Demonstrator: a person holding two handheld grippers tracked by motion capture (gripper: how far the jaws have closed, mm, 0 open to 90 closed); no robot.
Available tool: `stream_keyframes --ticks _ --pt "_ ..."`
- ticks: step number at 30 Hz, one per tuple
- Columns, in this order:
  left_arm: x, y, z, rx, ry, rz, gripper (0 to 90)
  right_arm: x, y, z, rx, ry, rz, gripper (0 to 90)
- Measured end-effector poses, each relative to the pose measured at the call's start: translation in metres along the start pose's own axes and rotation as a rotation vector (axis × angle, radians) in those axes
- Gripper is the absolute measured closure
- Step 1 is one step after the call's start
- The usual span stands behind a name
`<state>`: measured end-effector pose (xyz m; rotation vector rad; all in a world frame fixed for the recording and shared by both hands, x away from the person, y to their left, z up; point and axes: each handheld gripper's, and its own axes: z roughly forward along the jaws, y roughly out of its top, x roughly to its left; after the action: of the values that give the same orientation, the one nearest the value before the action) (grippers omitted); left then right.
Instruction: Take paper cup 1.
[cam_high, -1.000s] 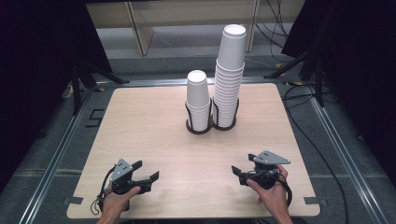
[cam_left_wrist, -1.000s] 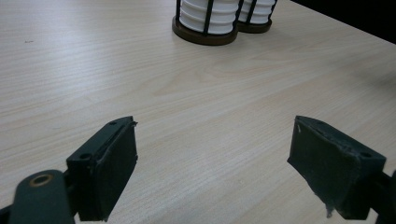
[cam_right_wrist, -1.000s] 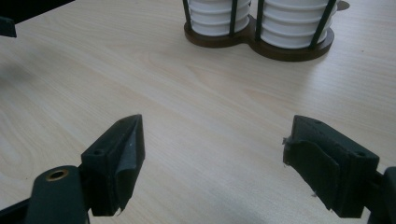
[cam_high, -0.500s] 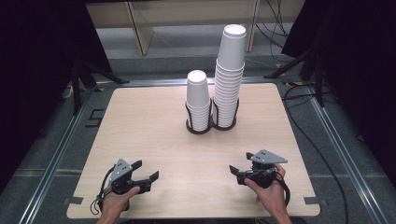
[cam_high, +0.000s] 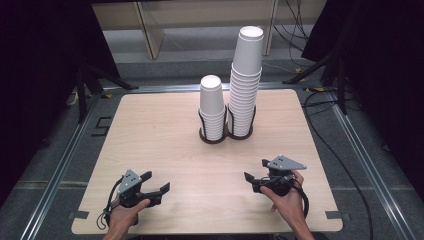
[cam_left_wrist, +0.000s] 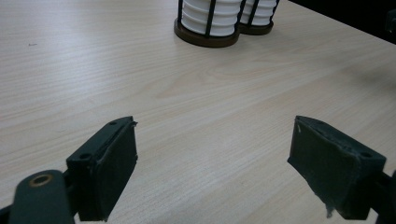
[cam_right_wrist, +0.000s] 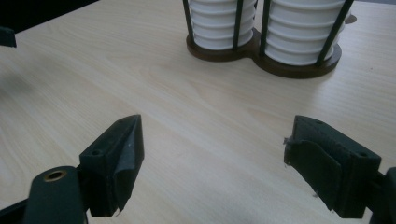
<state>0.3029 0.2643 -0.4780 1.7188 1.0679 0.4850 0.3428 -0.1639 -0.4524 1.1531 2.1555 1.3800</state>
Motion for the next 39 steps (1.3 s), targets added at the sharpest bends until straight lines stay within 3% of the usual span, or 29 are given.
stream_keyframes --ticks 1,3,4,8,13,17,18,21,25,29,30,31,32,39 --pt "0.000 0.001 0.000 0.002 0.000 0.003 14.5 -0.001 0.004 0.001 0.010 0.008 -0.036 19.2" --pt "0.000 0.001 0.000 0.000 0.002 -0.001 14.5 0.001 0.005 0.002 0.003 0.019 -0.011 19.2" --pt "0.000 0.001 0.000 0.003 0.007 -0.001 14.5 0.001 0.011 0.003 -0.003 0.001 -0.058 19.2" --pt "0.001 0.001 -0.001 0.013 0.013 -0.001 14.5 0.002 0.017 0.006 0.005 0.007 -0.042 19.7" --pt "0.001 0.000 0.000 -0.010 0.002 -0.015 14.5 0.003 0.030 0.012 -0.019 0.006 -0.082 20.6" --pt "0.001 0.001 -0.002 0.010 0.015 -0.008 14.5 0.006 0.036 0.013 -0.009 0.013 -0.063 20.5" --pt "0.002 0.001 0.000 -0.010 0.003 -0.016 14.5 0.005 0.042 0.016 -0.027 0.014 -0.090 20.5" --pt "0.003 0.000 0.000 -0.002 0.013 -0.005 14.4 0.007 0.049 0.022 -0.028 0.043 -0.083 19.6" --pt "0.003 0.000 0.000 -0.004 0.012 -0.016 14.4 0.009 0.058 0.027 -0.035 0.040 -0.095 19.3" --pt "0.002 0.000 0.000 0.012 0.026 -0.009 14.4 0.011 0.078 0.037 -0.064 0.050 -0.094 19.1" --pt "0.003 0.000 0.001 -0.002 0.013 -0.008 14.5 0.010 0.082 0.038 -0.075 0.030 -0.108 19.1" --pt "0.002 0.000 0.001 0.004 0.020 -0.008 14.5 0.011 0.086 0.042 -0.092 0.047 -0.091 19.1" --pt "0.002 0.000 0.000 0.017 0.025 -0.004 14.4 0.010 0.091 0.043 -0.095 0.030 -0.109 19.1" --pt "0.001 0.000 0.001 0.007 0.020 -0.008 14.4 0.014 0.118 0.052 -0.164 0.019 -0.089 19.1"
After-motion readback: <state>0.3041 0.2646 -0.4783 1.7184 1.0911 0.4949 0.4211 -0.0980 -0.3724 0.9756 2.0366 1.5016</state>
